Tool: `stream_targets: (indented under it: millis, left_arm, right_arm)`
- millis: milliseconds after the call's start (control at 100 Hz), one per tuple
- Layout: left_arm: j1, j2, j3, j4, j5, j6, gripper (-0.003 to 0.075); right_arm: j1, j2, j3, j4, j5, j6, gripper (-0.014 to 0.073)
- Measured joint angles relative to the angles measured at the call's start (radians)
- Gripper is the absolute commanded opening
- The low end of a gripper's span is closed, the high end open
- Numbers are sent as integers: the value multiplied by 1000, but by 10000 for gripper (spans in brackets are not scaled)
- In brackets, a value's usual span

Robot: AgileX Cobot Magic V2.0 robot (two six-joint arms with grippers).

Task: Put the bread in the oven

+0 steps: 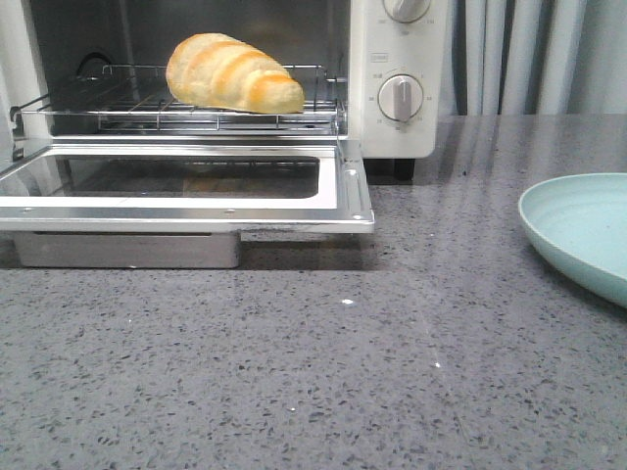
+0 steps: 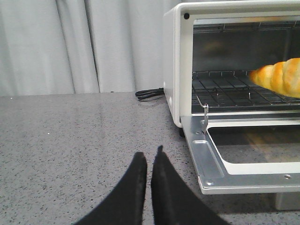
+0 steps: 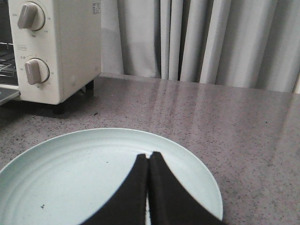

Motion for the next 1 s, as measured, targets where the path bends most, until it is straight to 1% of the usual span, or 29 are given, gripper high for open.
stream_targets:
  millis: [290, 1000]
  left_arm:
    - [0, 0, 0, 0, 0, 0, -20]
    - [0, 0, 0, 0, 0, 0, -20]
  right_arm:
    - [-17, 0, 0, 0, -4, 0, -46]
    - [-17, 0, 0, 0, -6, 0, -46]
